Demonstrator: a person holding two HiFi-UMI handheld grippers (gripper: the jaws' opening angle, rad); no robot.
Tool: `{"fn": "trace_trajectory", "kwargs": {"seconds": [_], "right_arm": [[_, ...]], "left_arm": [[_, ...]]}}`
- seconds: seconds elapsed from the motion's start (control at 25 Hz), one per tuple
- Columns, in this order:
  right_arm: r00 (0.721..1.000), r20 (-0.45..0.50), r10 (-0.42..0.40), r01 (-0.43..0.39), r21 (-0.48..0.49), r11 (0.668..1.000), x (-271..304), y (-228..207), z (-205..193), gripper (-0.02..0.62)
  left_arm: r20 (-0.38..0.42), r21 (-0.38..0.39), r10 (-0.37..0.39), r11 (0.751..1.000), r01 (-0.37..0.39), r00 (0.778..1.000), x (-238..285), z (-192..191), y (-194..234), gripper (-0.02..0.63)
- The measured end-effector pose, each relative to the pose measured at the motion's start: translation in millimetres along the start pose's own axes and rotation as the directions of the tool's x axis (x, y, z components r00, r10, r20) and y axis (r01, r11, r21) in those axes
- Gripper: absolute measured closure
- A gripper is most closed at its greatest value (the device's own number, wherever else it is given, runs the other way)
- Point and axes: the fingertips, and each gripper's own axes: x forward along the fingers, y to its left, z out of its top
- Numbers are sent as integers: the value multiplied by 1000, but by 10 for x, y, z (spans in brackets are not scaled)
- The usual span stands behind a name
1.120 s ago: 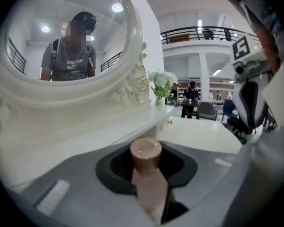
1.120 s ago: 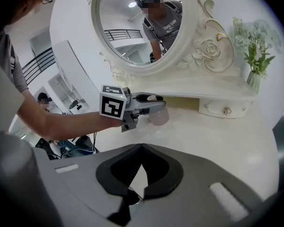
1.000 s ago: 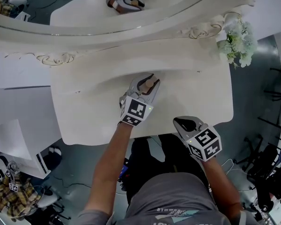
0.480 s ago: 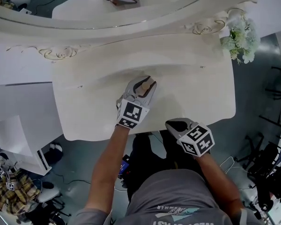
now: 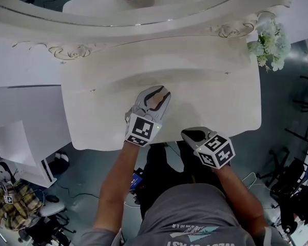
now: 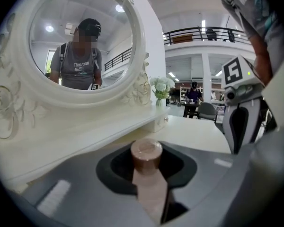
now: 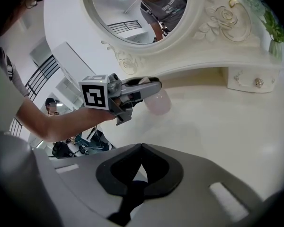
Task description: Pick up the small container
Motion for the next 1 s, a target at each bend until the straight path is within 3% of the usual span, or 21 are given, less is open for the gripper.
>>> {"fn": "trace_trajectory", "kwargs": {"seconds": [0.4,0.64,1.0], "right_arm": [[1000,-19,18,-18,-2,1000,100,55,-13,594],[998,-24,60,-58,45,997,156,133,-91,594],[995,-15,99,-97,85,992,260,226,-81,594]], "left_arm": [[-1,-25,18,1000,-18,1000,-151,-72,74,505],[-10,-38,8,999,-8,1000,-233,-80,21,504],[-57,-136,14,990,-22,998,-366,-327,23,503]]}}
